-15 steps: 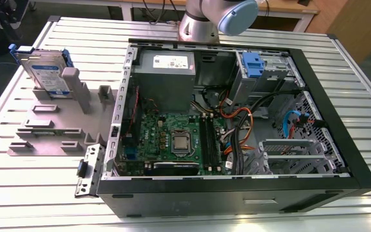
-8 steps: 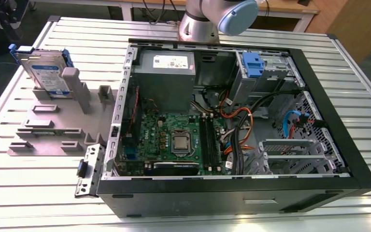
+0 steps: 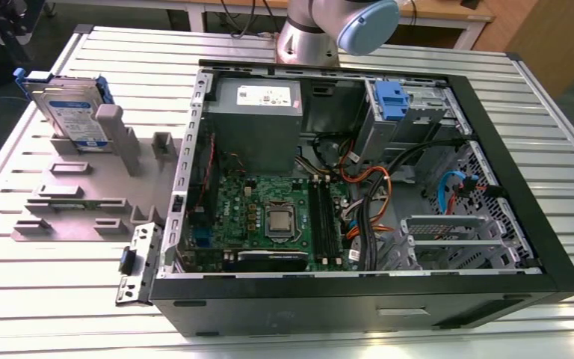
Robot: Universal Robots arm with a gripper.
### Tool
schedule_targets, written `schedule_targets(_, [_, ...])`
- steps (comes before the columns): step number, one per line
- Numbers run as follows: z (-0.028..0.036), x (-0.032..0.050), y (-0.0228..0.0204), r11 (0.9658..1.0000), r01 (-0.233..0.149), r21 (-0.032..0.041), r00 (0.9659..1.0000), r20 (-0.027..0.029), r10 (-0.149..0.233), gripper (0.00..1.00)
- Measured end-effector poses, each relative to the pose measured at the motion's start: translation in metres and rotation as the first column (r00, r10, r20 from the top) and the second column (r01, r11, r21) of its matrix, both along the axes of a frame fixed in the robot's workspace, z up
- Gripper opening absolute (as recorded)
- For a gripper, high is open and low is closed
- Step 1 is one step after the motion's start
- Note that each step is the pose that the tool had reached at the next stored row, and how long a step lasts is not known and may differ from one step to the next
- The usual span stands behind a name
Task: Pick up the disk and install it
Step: 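Pick up the disk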
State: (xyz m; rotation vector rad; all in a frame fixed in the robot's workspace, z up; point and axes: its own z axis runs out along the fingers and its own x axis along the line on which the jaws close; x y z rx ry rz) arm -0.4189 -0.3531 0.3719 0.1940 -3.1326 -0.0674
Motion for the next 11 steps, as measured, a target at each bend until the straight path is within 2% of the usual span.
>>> schedule_targets(11, [0.0000,0.0000,0.0000,0.9990,-0.045,0.0000,0.9990,0.0001,0.045,0.11])
